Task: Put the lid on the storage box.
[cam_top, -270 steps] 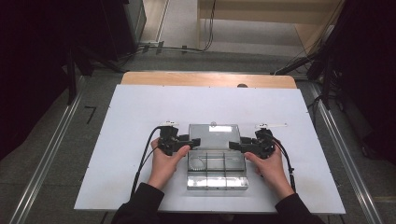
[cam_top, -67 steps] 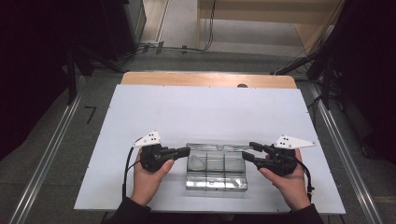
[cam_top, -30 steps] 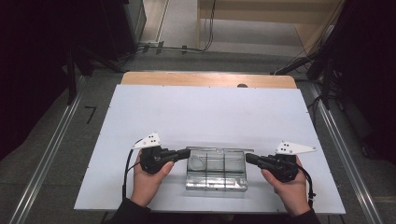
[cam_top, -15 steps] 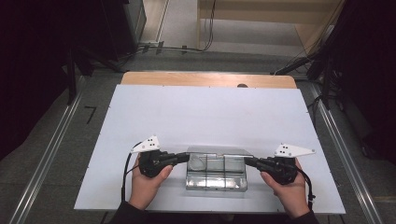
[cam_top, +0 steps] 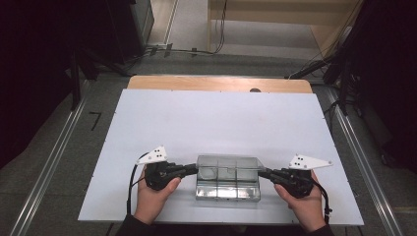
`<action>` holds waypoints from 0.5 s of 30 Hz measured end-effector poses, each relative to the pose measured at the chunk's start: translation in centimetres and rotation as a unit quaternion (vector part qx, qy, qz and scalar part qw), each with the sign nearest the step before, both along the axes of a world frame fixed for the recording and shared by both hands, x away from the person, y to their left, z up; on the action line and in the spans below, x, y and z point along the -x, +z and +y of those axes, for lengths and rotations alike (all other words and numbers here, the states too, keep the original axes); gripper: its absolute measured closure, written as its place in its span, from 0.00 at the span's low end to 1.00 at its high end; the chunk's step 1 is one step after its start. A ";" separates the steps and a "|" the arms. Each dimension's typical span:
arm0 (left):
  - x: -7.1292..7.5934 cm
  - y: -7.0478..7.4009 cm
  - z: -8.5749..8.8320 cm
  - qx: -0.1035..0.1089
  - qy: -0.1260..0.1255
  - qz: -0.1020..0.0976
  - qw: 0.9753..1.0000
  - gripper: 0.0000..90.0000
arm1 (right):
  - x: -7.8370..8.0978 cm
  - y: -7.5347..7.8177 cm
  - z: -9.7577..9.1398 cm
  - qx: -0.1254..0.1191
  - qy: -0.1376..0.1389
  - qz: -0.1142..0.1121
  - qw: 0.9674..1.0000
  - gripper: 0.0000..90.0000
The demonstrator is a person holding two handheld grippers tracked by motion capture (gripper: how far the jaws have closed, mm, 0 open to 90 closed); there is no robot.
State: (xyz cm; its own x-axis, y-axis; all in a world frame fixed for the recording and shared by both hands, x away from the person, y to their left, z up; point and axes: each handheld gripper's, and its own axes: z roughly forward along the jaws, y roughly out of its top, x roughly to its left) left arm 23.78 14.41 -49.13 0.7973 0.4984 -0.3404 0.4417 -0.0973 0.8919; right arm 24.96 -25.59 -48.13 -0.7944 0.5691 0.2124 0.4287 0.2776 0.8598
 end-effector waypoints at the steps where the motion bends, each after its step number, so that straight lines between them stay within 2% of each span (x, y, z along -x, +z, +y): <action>1: 0.1 -0.1 0.0 0.001 0.001 0.001 1.000 1.00 | 0.1 0.0 0.0 0.002 0.000 0.000 1.000 0.98; 15: 0.9 -0.7 -0.1 -0.006 -0.002 0.008 1.000 1.00 | 0.6 -0.5 -0.4 0.003 0.006 0.002 1.000 0.98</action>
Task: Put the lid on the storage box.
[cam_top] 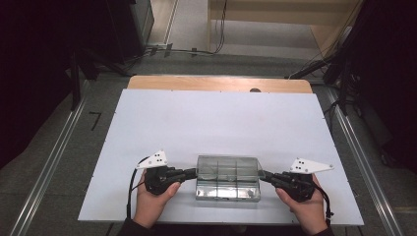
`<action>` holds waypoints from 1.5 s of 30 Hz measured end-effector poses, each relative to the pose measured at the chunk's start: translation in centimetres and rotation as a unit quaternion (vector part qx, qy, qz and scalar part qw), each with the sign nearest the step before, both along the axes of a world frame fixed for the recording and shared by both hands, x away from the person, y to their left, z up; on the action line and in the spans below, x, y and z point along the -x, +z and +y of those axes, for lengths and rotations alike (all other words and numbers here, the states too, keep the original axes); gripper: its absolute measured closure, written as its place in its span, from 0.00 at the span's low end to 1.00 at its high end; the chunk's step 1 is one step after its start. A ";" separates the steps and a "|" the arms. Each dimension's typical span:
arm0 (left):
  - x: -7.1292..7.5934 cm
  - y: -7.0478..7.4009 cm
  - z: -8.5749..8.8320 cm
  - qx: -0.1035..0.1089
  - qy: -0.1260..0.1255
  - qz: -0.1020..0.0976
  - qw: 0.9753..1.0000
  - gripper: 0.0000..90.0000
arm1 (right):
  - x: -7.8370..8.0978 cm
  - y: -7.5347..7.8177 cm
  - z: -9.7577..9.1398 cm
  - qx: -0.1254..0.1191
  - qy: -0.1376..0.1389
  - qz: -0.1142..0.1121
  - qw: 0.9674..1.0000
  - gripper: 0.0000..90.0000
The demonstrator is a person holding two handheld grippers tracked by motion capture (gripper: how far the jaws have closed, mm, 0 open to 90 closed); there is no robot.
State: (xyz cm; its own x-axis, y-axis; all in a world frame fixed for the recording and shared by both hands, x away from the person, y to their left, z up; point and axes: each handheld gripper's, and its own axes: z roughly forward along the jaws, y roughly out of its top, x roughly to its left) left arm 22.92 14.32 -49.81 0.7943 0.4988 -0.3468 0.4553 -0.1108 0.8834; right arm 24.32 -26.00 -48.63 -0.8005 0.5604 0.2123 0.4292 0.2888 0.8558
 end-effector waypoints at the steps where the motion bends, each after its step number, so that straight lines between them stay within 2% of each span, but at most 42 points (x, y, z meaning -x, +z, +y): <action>1: 0.0 -0.1 0.0 -0.001 -0.001 0.002 1.000 1.00 | 0.1 -0.1 0.0 0.001 0.001 0.001 1.000 0.98; 8: 0.1 -0.5 0.1 -0.008 -0.009 0.009 1.000 1.00 | 0.4 -0.6 0.0 0.010 0.007 0.004 1.000 0.98; 20: 0.2 -1.3 -0.1 -0.040 -0.012 0.023 0.999 1.00 | 0.4 -1.5 -0.1 0.030 0.016 0.007 0.999 0.98; 30: -0.1 -1.7 0.0 -0.049 -0.019 0.033 0.998 0.98 | 0.3 -1.8 -0.1 0.048 0.025 0.005 0.999 0.98; 33: -0.1 -1.7 0.0 -0.052 -0.021 0.033 0.998 0.98 | 0.2 -1.9 -0.2 0.046 0.027 0.005 0.999 0.98; 39: -0.2 -1.8 0.0 -0.063 -0.026 0.036 0.997 0.99 | 0.1 -1.9 -0.3 0.060 0.028 -0.002 0.998 0.98; 45: -0.3 -1.9 0.0 -0.077 -0.029 0.040 0.996 0.99 | 0.1 -2.1 -0.3 0.069 0.028 -0.001 0.997 0.98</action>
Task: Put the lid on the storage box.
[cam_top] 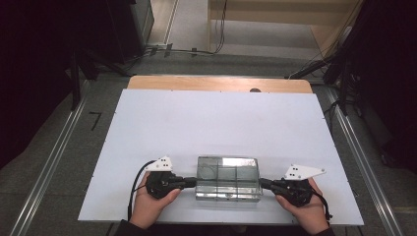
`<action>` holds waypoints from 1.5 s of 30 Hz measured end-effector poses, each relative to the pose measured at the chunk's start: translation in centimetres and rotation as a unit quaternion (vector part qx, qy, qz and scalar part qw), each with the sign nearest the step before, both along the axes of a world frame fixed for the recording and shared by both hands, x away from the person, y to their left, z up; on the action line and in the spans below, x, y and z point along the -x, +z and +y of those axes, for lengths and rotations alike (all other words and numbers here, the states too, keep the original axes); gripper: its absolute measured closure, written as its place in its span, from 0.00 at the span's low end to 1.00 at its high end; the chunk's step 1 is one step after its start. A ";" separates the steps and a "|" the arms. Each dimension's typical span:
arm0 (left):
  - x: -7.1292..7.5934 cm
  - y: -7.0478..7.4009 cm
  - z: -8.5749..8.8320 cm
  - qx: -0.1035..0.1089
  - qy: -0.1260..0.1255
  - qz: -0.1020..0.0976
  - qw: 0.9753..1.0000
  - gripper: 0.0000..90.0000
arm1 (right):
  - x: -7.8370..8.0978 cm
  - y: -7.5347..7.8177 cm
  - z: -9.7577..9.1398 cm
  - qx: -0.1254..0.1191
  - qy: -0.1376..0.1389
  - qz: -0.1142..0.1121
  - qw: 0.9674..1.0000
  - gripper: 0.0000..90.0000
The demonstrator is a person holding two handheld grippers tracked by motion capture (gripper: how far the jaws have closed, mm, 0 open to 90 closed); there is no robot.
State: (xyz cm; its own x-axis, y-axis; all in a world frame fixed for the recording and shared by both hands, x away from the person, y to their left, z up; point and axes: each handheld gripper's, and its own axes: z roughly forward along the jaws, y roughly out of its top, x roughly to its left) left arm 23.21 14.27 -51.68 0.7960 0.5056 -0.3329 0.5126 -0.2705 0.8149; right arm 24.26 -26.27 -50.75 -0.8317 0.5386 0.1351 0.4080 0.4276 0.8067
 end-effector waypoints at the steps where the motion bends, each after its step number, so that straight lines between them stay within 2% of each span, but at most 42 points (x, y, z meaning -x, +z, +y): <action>1: 0.0 0.0 0.0 0.000 0.000 0.001 1.000 0.99 | 0.0 0.0 0.0 0.003 -0.001 -0.001 1.000 0.98; 17: -0.2 -0.3 0.1 -0.020 -0.004 0.011 1.000 0.99 | -0.3 -0.6 -0.2 0.016 -0.004 0.006 1.000 0.98; 29: -0.2 -0.3 0.2 -0.020 -0.008 0.010 1.000 1.00 | -0.4 -0.5 -0.4 0.015 -0.013 0.009 1.000 0.98; 31: -0.3 -0.3 0.3 -0.018 -0.003 0.009 1.000 0.96 | -0.5 -0.5 -0.6 0.011 -0.015 0.008 1.000 0.97; 35: -0.3 -0.1 0.7 -0.016 0.008 0.001 1.000 0.91 | -0.6 -0.4 -0.9 0.005 -0.024 0.005 1.000 0.92; 39: -0.2 0.1 1.0 -0.012 0.020 -0.012 1.000 0.84 | -0.6 -0.2 -1.2 0.000 -0.043 -0.005 0.999 0.79; 41: -0.1 0.2 1.1 -0.010 0.028 -0.021 0.999 0.79 | -0.6 -0.1 -1.4 -0.010 -0.043 -0.007 0.999 0.69; 45: 0.2 0.6 1.3 -0.008 0.062 -0.049 0.997 0.58 | -0.8 0.2 -2.0 -0.031 -0.045 -0.004 0.999 0.50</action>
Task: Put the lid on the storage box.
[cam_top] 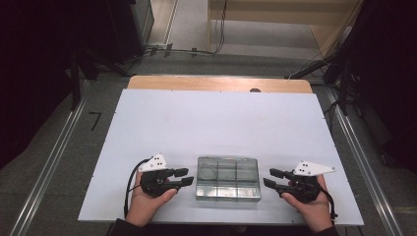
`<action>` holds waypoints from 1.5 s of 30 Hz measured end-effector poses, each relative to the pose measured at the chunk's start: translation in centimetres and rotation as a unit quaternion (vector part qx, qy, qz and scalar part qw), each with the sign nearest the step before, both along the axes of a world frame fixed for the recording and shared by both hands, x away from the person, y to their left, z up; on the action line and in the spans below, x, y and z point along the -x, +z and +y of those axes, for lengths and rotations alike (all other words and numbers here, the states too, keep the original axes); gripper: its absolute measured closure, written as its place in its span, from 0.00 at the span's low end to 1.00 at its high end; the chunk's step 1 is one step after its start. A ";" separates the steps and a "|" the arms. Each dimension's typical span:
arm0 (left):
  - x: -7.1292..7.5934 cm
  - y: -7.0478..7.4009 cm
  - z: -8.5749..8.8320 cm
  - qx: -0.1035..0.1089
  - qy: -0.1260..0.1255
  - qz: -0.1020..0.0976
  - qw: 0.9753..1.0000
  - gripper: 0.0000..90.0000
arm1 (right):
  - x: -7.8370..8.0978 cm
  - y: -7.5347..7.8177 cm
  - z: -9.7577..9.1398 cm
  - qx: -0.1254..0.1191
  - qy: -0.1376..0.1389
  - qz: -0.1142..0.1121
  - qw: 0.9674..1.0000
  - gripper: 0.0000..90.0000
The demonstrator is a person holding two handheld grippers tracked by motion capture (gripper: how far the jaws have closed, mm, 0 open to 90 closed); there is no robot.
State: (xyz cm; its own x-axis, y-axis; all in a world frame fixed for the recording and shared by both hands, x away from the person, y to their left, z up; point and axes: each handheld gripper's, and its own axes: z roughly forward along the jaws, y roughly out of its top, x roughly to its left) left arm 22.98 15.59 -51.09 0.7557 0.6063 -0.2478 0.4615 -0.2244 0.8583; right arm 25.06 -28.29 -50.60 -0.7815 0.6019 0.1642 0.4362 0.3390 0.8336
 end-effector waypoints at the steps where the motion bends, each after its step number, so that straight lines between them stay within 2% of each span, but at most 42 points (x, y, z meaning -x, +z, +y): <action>1: 0.0 0.1 0.1 0.004 0.006 -0.004 1.000 0.54 | -0.1 0.0 -0.2 -0.005 -0.002 0.000 1.000 0.46; 6: 0.1 0.4 0.7 0.009 0.029 -0.011 0.999 0.33 | -0.3 0.3 -1.1 -0.019 -0.020 -0.008 1.000 0.28; 8: 0.0 0.4 1.0 0.011 0.029 -0.013 0.999 0.26 | -0.4 0.3 -1.5 -0.020 -0.028 -0.013 0.999 0.23; 11: 0.0 0.4 1.6 0.021 0.029 -0.016 0.999 0.18 | -0.5 0.4 -2.1 -0.024 -0.040 -0.018 0.999 0.16; 14: 0.0 0.4 2.3 0.030 0.034 -0.020 0.999 0.12 | -0.6 0.5 -2.7 -0.028 -0.049 -0.018 0.998 0.14; 29: 0.0 0.3 5.0 0.043 0.050 -0.030 0.997 0.02 | -1.2 0.3 -5.3 -0.038 -0.076 -0.021 0.996 0.09; 34: 0.1 0.2 6.2 0.049 0.057 -0.042 0.996 0.01 | -1.4 0.2 -6.0 -0.041 -0.084 -0.021 0.995 0.09; 45: 0.1 -0.1 8.1 0.039 0.075 -0.048 0.995 0.01 | -1.6 0.2 -7.9 -0.055 -0.104 -0.029 0.993 0.08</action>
State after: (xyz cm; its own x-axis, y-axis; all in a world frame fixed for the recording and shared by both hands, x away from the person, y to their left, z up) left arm 22.91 23.65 -51.15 0.6804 0.6963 -0.2284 0.3990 -0.0906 0.9124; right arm 26.70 -36.22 -50.42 -0.6519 0.7324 0.1965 0.4370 0.1511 0.8867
